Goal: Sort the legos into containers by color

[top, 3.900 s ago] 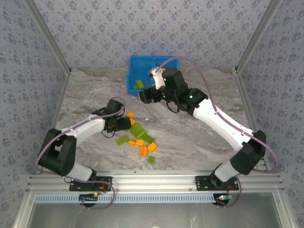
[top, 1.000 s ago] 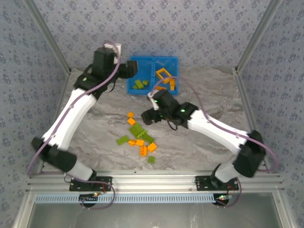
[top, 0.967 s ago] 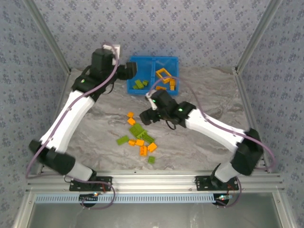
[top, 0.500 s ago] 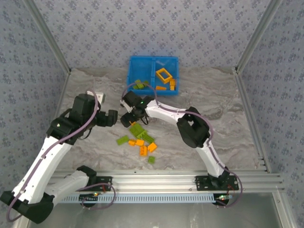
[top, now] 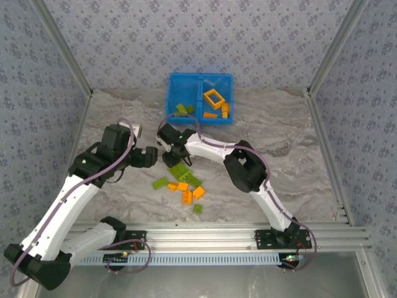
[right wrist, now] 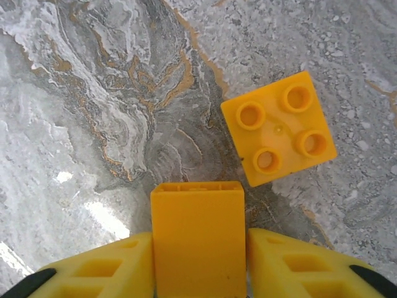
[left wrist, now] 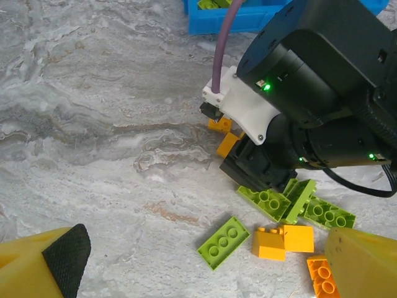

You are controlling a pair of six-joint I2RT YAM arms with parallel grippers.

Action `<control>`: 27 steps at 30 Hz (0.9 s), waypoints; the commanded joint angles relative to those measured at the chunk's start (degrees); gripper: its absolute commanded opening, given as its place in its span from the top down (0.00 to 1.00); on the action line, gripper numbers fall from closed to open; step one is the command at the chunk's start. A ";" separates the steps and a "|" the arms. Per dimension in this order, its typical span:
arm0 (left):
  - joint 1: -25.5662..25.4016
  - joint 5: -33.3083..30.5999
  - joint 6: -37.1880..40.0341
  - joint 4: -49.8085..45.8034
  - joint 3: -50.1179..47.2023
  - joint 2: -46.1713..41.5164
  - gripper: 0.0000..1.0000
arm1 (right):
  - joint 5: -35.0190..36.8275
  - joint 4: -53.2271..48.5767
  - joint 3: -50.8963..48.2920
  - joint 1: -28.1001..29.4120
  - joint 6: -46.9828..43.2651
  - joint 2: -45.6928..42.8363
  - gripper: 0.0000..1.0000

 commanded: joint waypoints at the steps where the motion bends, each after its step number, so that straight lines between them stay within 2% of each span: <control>1: 0.15 1.70 -1.07 1.45 2.40 0.04 0.01 | -0.99 3.01 -2.86 -0.16 1.81 -5.09 0.59; 9: 0.15 4.02 -3.02 3.99 0.86 0.18 0.01 | 3.21 15.14 -19.10 -3.56 4.93 -28.77 0.66; 14: 0.15 5.10 -3.46 4.65 1.44 2.08 0.01 | 13.05 19.71 -25.27 -8.88 5.28 -37.40 0.65; 18: 0.15 5.76 -3.98 5.21 1.36 2.83 0.01 | 11.99 19.12 -21.64 -17.41 7.24 -34.31 0.66; 23: 0.15 6.13 -5.13 4.94 0.14 2.50 0.01 | 9.90 13.68 -6.56 -23.86 7.19 -19.65 0.67; 27: 0.15 6.39 -6.35 4.49 -1.12 1.88 0.01 | 9.30 8.29 7.39 -25.82 9.00 -7.17 0.66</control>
